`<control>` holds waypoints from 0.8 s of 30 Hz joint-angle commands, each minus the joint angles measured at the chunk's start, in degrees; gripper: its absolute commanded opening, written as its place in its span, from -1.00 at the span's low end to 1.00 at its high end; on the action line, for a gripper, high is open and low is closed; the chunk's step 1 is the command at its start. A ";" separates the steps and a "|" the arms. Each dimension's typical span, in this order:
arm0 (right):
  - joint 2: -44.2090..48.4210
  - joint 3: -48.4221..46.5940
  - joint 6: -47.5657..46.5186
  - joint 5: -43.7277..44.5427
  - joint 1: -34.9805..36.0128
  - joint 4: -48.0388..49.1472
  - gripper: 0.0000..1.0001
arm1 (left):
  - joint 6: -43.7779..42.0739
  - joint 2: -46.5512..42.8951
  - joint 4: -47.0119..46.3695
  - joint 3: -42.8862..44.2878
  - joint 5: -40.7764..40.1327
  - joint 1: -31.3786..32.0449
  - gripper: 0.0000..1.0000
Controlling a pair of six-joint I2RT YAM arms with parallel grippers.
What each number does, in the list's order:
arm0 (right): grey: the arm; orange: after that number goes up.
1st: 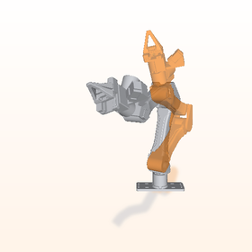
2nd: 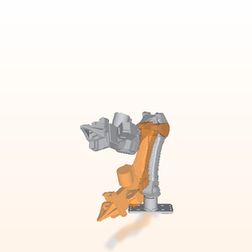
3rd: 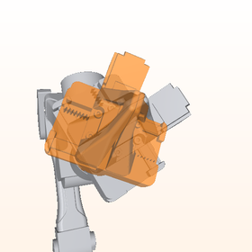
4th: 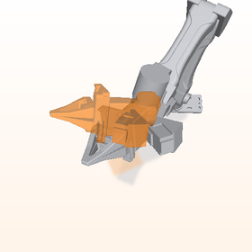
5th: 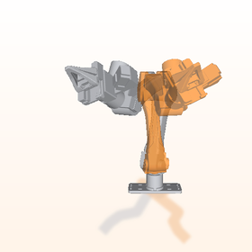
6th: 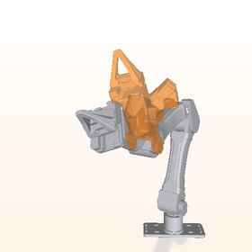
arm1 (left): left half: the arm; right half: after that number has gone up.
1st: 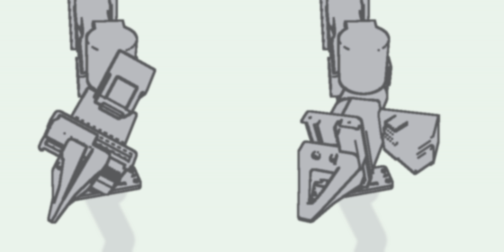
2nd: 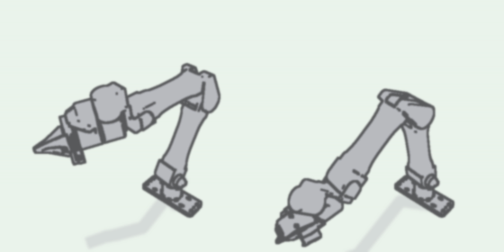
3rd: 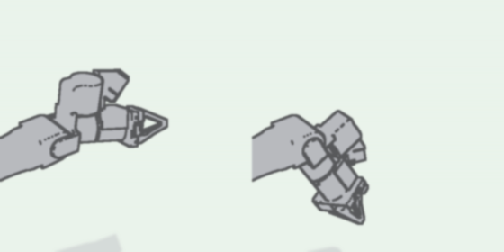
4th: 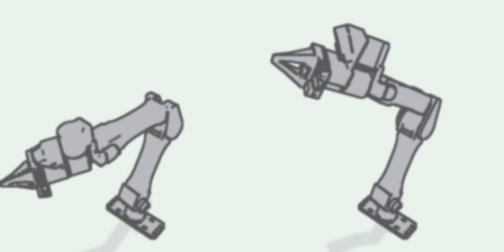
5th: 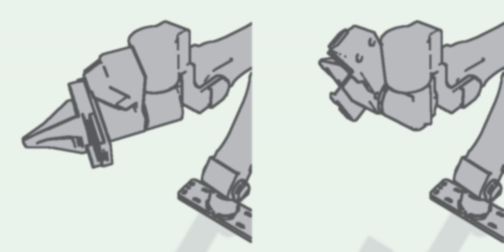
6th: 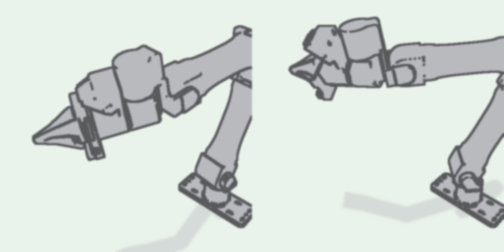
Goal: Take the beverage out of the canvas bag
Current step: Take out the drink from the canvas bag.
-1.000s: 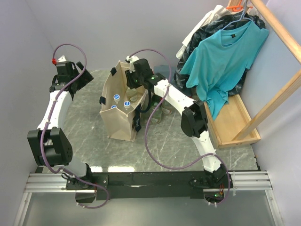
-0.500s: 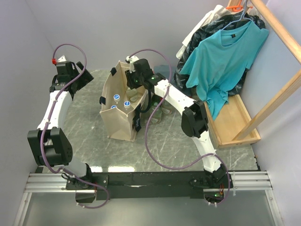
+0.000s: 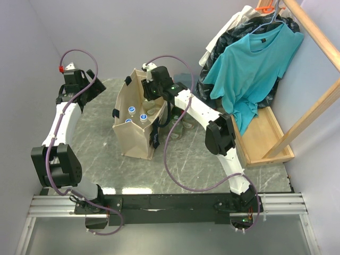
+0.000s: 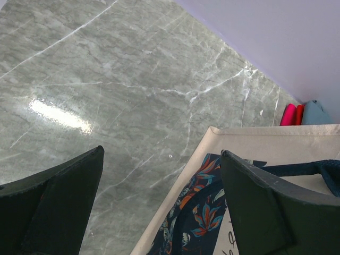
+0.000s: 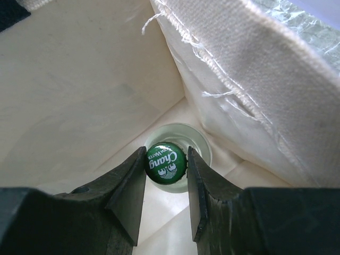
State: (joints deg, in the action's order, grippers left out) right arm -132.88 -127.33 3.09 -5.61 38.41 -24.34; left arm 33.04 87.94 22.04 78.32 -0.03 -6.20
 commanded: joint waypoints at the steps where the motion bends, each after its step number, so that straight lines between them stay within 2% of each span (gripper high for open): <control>1: 9.39 -2.23 -0.72 -0.63 0.43 7.37 -1.00 | -0.52 -1.54 -1.39 0.16 0.39 -0.22 0.93; 24: 15.19 0.68 -2.57 0.16 2.19 9.31 -1.00 | 0.19 -2.69 -2.44 -0.98 1.09 -0.13 0.93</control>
State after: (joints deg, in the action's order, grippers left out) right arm -128.84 -125.47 1.48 -5.58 39.94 -24.45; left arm 33.23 87.72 21.69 78.02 0.16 -6.20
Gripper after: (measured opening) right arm 0.401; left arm 0.966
